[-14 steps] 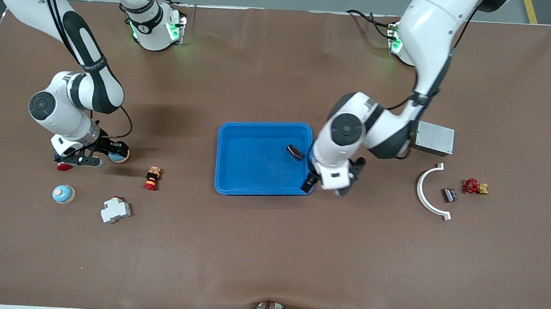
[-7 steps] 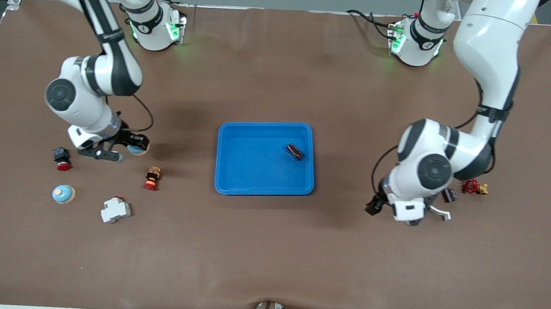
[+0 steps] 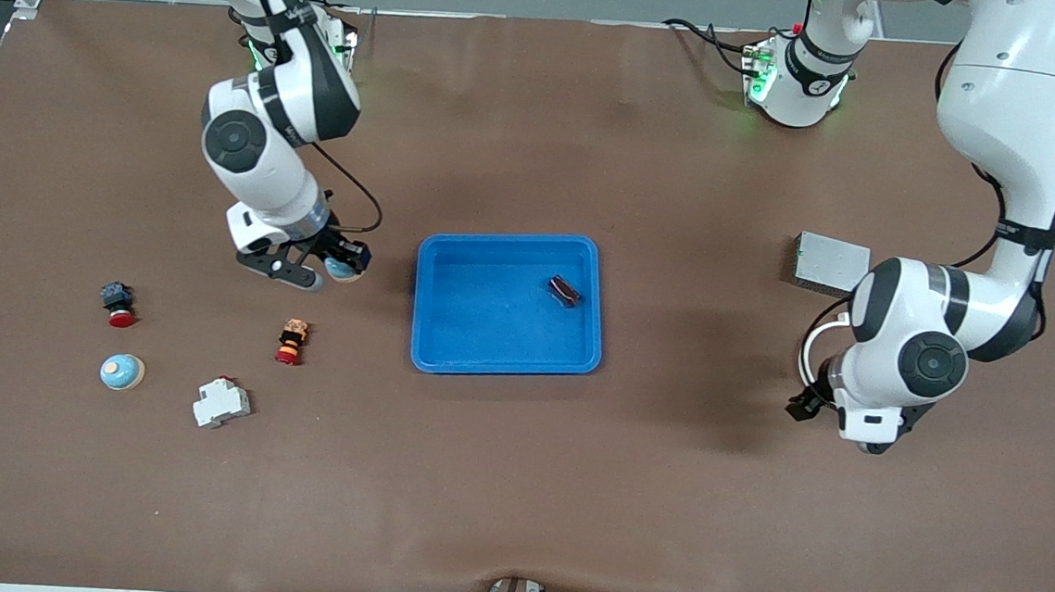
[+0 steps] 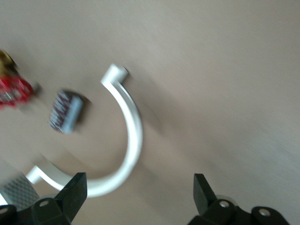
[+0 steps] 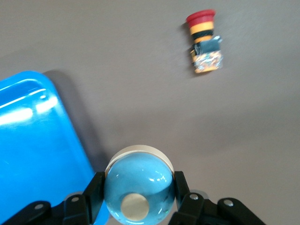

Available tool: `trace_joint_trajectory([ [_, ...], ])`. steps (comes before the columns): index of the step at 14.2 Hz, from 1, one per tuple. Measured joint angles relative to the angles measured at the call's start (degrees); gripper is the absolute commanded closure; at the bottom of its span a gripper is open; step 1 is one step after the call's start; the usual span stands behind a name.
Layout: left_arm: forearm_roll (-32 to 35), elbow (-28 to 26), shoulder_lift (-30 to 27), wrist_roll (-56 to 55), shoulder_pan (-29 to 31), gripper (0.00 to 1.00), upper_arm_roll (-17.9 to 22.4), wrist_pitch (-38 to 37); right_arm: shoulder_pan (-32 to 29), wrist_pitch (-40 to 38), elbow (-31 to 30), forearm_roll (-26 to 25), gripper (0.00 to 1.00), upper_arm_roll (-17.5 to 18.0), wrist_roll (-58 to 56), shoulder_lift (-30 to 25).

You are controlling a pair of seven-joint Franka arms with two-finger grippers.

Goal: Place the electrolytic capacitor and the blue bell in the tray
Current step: 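Reach the left gripper to the second capacitor while the right gripper carries the bell, then grasp the second capacitor with the left gripper while the right gripper lowers the bell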

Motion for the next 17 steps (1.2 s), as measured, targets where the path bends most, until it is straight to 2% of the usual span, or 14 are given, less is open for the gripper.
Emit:
trace_joint_trajectory([
  [1,0.61,-0.31,0.00,2.73,1.44,0.02,0.00,0.00,1.13,-0.01,0.33,0.01,1.00,0.00,2.09,0.22],
  [2,0.75,-0.61,0.00,5.63,2.92,0.15,0.00,0.00,2.36,-0.01,0.80,0.01,1.00,-0.01,4.32,0.64],
  [4,0.78,-1.50,0.02,10.24,5.13,0.20,0.00,0.01,5.13,-0.01,2.45,0.01,1.00,-0.03,8.76,2.14],
  [6,0.84,-2.81,0.06,13.50,6.16,0.33,-0.02,0.06,7.90,-0.01,5.06,0.01,1.00,-0.04,12.58,4.71],
  [9,1.03,-4.51,0.17,15.66,6.47,0.33,-0.02,0.08,10.76,0.02,9.35,0.02,1.00,-0.04,17.02,9.51],
  [12,4.38,-5.84,0.25,15.69,7.07,0.34,-0.02,0.09,12.60,0.23,12.16,0.02,1.00,-0.06,19.78,13.49],
  [17,6.63,-6.58,1.50,15.70,7.52,0.46,-0.06,2.74,14.09,0.36,15.47,0.03,1.00,-0.06,22.62,18.53],
])
